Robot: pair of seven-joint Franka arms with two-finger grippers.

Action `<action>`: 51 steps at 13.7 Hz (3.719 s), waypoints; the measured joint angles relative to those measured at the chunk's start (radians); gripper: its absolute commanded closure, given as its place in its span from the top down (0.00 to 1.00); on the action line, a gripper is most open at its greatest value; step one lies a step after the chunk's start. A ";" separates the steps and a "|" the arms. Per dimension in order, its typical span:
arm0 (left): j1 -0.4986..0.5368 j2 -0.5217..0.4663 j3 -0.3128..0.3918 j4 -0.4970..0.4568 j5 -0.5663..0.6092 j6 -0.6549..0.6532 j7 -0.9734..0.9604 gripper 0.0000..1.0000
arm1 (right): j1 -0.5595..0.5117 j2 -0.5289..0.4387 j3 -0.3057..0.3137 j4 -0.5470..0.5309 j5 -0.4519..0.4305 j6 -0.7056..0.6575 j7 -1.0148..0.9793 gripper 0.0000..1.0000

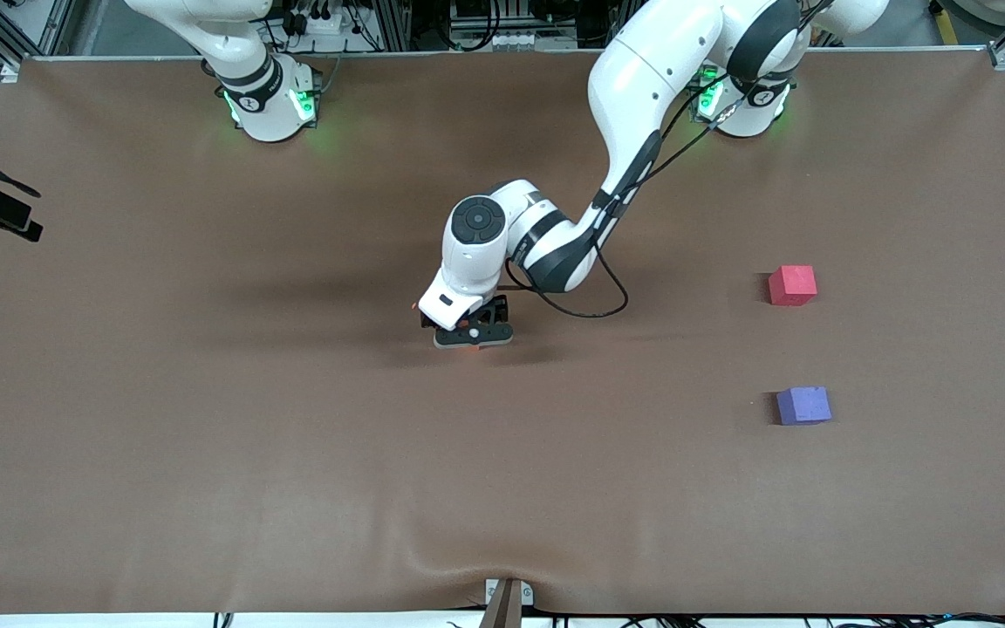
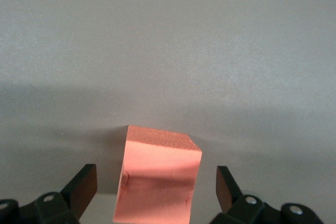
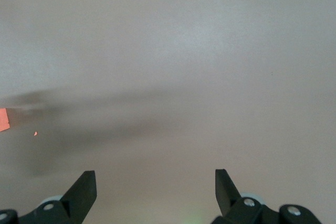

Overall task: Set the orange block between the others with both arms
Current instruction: 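Close the left gripper on the orange cube and lift it, then carry the orange cube toward the pink and blue cubes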

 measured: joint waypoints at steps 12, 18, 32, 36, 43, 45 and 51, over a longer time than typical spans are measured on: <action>-0.012 0.036 0.003 -0.002 0.007 0.049 0.046 0.94 | 0.006 0.000 0.005 -0.002 0.000 -0.004 0.000 1.00; -0.012 0.044 0.003 -0.004 0.015 0.047 0.078 0.46 | 0.006 0.000 0.005 -0.003 0.000 -0.006 0.000 1.00; 0.129 -0.135 0.021 0.021 0.041 -0.232 0.161 0.09 | 0.008 0.000 0.006 -0.004 0.000 -0.007 0.000 1.00; 0.229 -0.244 0.021 0.007 0.041 -0.343 0.237 0.11 | 0.009 0.000 0.007 -0.004 0.000 -0.007 0.000 1.00; 0.424 -0.417 0.019 -0.167 0.041 -0.359 0.412 0.10 | 0.009 0.000 0.007 -0.005 0.000 -0.007 0.000 1.00; 0.462 -0.459 0.018 -0.222 0.041 -0.359 0.444 0.11 | 0.009 0.000 0.007 -0.005 0.000 -0.007 0.000 1.00; 0.591 -0.558 0.017 -0.406 0.041 -0.377 0.610 0.10 | 0.011 0.000 0.008 -0.005 0.000 -0.007 0.000 1.00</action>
